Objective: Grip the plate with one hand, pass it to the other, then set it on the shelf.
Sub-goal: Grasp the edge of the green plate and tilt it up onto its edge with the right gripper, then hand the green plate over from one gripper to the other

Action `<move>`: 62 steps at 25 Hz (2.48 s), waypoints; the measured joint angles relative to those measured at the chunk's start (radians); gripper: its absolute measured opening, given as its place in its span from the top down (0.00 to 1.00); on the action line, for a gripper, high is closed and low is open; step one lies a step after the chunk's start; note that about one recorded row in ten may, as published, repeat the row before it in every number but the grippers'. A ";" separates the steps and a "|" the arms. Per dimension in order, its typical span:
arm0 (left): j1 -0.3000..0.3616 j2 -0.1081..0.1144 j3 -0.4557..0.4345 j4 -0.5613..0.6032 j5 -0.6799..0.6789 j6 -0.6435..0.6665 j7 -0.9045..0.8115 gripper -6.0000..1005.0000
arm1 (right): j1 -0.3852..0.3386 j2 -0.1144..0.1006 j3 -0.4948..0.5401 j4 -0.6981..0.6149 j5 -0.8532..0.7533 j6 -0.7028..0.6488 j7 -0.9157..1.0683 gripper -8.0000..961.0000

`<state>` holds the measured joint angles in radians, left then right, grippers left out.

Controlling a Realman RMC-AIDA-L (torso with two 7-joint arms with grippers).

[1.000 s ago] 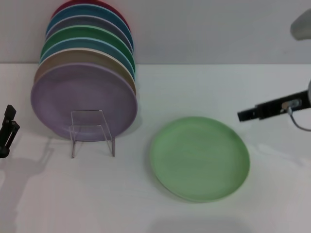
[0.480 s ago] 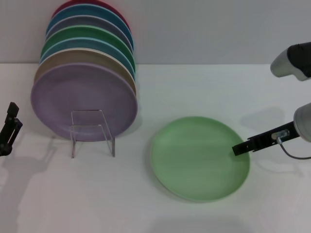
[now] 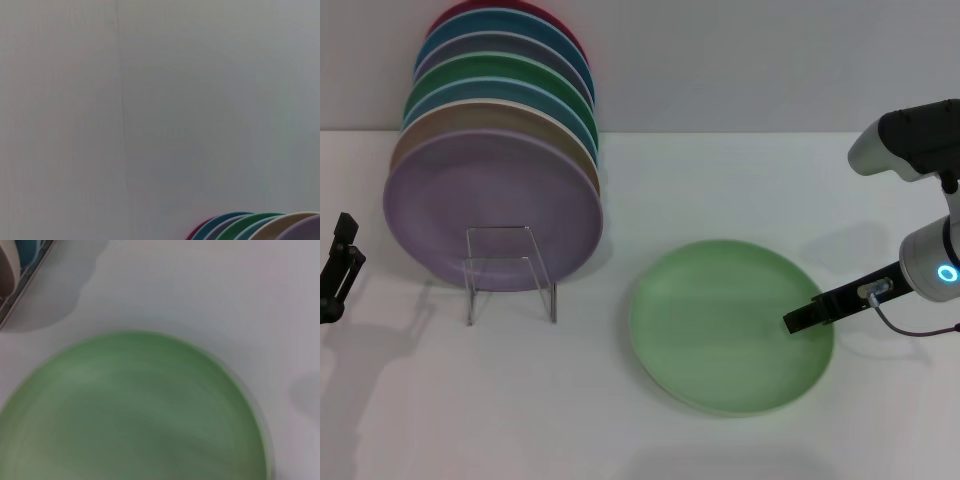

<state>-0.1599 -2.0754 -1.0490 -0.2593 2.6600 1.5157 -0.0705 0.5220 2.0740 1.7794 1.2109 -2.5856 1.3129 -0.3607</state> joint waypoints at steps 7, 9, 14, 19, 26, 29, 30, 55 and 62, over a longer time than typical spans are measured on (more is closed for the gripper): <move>0.001 0.000 0.007 0.002 0.000 -0.001 0.000 0.21 | 0.019 -0.001 -0.002 -0.027 -0.002 0.005 0.001 0.28; -0.001 0.000 0.012 0.003 0.000 -0.003 0.000 0.21 | 0.027 -0.002 -0.002 -0.053 -0.002 0.003 -0.001 0.34; -0.004 -0.001 0.016 0.001 0.000 -0.005 0.004 0.21 | 0.036 -0.003 -0.002 -0.076 -0.003 0.000 -0.004 0.53; -0.003 0.000 0.017 0.000 0.000 -0.001 0.002 0.21 | 0.022 -0.002 -0.002 -0.036 -0.008 0.001 -0.006 0.73; -0.002 -0.001 0.017 0.000 -0.005 0.000 0.001 0.21 | 0.015 0.000 -0.001 -0.028 -0.007 -0.002 -0.029 0.85; -0.002 -0.001 0.017 0.000 -0.005 0.000 0.000 0.21 | 0.007 0.000 -0.001 -0.019 -0.005 -0.003 -0.032 0.90; -0.001 -0.001 0.017 0.000 -0.005 0.000 0.000 0.21 | 0.003 0.001 -0.001 -0.015 -0.004 -0.004 -0.032 0.92; 0.013 0.027 0.126 -0.107 0.038 0.062 -0.031 0.21 | -0.260 0.004 -0.001 0.450 0.163 -0.041 -0.166 0.97; 0.061 0.154 0.111 -0.517 0.172 -0.312 -0.008 0.22 | -0.379 0.005 -0.001 0.585 0.172 -0.120 -0.220 0.97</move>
<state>-0.0990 -1.9218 -0.9383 -0.7765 2.8316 1.2039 -0.0787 0.1431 2.0788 1.7780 1.7958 -2.4138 1.1928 -0.5812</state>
